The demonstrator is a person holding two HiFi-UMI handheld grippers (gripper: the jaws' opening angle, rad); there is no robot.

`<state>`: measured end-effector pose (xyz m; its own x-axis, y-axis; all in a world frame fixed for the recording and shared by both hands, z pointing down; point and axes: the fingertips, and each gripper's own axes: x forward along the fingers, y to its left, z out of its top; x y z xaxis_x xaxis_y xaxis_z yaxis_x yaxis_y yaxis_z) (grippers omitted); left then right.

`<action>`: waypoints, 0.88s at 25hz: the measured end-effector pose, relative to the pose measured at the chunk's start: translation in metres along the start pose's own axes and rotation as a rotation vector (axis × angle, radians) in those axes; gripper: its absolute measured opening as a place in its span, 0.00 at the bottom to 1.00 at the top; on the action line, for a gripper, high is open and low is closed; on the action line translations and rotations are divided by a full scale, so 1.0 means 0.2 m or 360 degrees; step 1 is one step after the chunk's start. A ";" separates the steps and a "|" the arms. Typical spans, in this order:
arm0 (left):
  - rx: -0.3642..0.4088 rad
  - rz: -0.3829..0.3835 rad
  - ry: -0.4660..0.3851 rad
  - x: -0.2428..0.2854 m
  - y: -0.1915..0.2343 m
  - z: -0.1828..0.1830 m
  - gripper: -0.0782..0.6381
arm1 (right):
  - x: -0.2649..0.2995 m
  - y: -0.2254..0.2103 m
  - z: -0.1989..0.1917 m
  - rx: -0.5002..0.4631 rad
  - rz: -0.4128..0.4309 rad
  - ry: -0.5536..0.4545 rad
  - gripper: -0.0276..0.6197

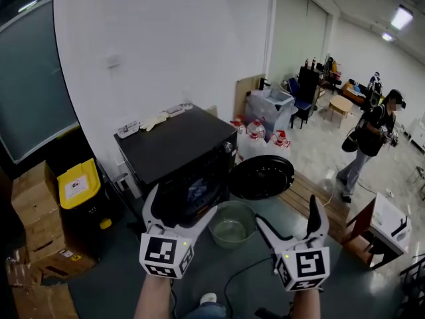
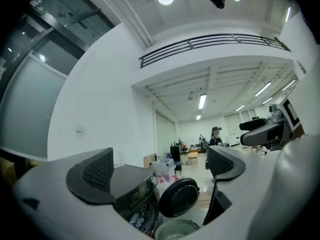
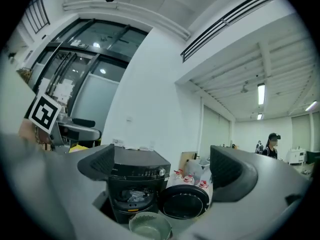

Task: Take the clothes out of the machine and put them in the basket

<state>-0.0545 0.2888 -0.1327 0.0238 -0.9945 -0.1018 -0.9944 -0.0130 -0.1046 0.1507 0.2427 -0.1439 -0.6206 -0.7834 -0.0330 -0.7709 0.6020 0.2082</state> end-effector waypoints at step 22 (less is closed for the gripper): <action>-0.0027 -0.0163 0.0133 0.37 0.29 -0.36 0.90 | 0.47 0.13 -0.24 -0.0068 -0.0054 0.0218 0.92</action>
<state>-0.1175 0.2061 -0.0759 0.1173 -0.9931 -0.0088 -0.9888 -0.1159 -0.0937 0.0789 0.1778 -0.0941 -0.5664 -0.8189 0.0925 -0.7827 0.5697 0.2506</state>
